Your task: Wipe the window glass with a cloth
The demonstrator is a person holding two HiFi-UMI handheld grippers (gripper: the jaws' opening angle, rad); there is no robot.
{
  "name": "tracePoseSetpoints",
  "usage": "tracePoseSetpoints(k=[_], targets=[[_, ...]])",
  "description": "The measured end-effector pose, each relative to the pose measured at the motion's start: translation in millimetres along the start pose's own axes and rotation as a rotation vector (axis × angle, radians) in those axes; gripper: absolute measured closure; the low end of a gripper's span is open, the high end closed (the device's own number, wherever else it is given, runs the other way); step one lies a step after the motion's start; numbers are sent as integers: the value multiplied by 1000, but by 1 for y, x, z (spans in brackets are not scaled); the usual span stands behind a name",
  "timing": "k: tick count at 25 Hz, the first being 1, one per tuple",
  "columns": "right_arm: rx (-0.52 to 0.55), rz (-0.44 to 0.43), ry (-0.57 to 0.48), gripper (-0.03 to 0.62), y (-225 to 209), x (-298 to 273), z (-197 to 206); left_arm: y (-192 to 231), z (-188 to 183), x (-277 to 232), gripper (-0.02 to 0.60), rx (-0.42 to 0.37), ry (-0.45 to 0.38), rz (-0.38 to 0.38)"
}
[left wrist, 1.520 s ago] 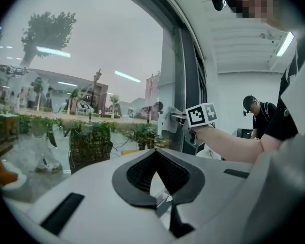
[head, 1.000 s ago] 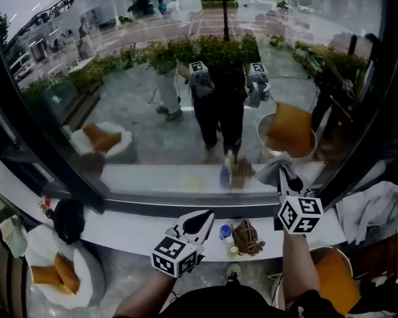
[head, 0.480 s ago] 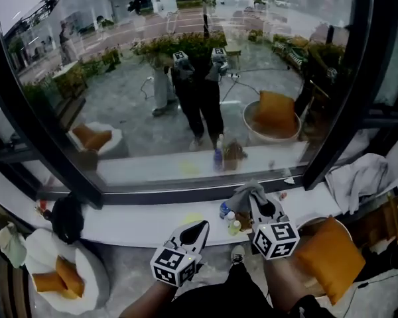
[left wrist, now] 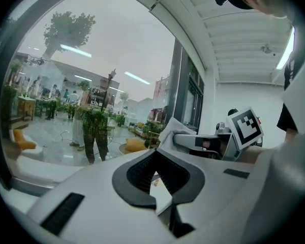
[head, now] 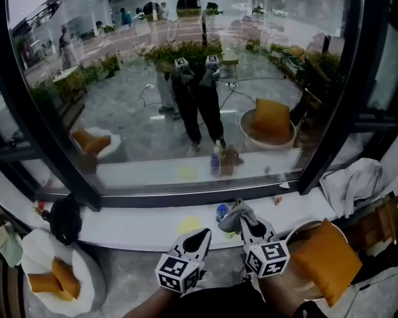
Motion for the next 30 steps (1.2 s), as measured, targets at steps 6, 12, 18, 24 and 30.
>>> tracePoseSetpoints(k=[6,12,18,24,30], targets=[[10,5,-17,553,0,10,-3,-7,4,2,574,-26,-9,-2],[1,-4,-19,553,2,12,-1,-9,0,6,574,-14,5,-14],[-2,-17,-11,553,7,11,3,-6,3,6,574,-9,-7,-18],[2,-17,-3,553,10,11,6,-1,11,9,574,-15,1,-19],[7,-28,10,553,15,4,6,6,12,12,574,18,-4,-34]])
Point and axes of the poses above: the fingertips, and each gripper's own axes: x backward along the fingers, y to its left, z out of its underside, the point moved 10 cm from there along x, backward along the fingers, and after that the axes turned 11 degrees about x, right-handed, at the moved point
